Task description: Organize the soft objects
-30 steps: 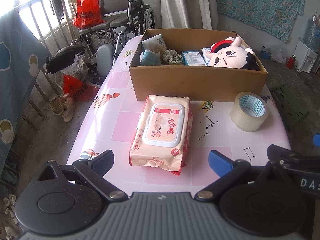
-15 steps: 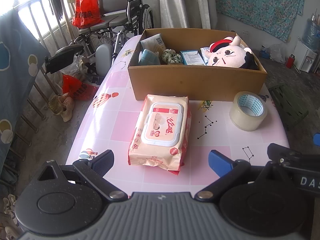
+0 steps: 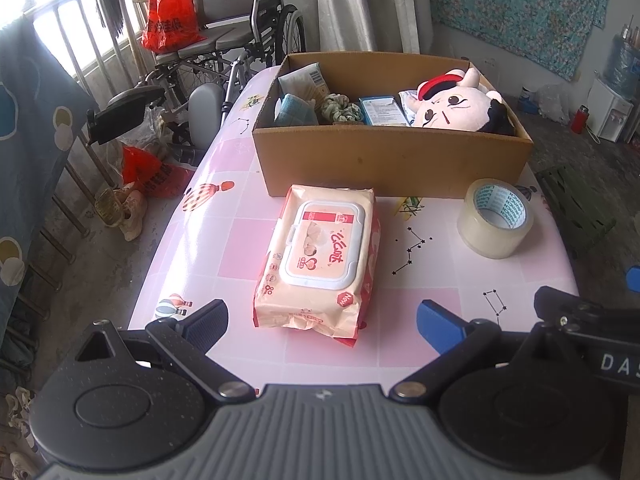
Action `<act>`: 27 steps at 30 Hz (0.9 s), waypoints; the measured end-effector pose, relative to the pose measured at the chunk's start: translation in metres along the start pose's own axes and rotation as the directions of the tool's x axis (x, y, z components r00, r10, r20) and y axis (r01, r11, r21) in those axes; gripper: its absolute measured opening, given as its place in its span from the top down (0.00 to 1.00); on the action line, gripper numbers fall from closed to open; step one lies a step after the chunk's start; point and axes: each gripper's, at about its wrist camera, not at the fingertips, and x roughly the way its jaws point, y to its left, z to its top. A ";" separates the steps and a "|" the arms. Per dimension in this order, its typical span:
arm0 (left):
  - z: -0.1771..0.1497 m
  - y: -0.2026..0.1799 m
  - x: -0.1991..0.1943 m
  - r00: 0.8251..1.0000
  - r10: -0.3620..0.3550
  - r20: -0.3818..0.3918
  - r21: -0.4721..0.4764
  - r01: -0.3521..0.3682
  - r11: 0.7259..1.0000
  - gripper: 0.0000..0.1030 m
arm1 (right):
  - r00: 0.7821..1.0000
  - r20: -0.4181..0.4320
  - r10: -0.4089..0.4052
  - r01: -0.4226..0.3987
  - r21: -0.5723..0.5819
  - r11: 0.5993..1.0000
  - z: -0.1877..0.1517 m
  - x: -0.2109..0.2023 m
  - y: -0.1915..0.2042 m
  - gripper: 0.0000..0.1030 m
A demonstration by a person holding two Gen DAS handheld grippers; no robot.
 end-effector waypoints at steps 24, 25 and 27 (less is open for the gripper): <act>0.001 0.003 0.003 1.000 -0.004 -0.011 0.000 0.004 1.000 0.02 | 1.000 -0.004 0.000 0.000 0.002 1.000 -0.002 0.001 0.001 0.01; 0.001 0.003 0.003 1.000 -0.004 -0.010 0.000 0.004 1.000 0.02 | 1.000 -0.003 0.000 0.000 0.002 1.000 -0.002 0.001 0.001 0.01; 0.001 0.003 0.003 1.000 -0.005 -0.011 0.000 0.005 1.000 0.02 | 1.000 -0.003 -0.001 0.001 0.002 1.000 -0.002 0.001 0.001 0.01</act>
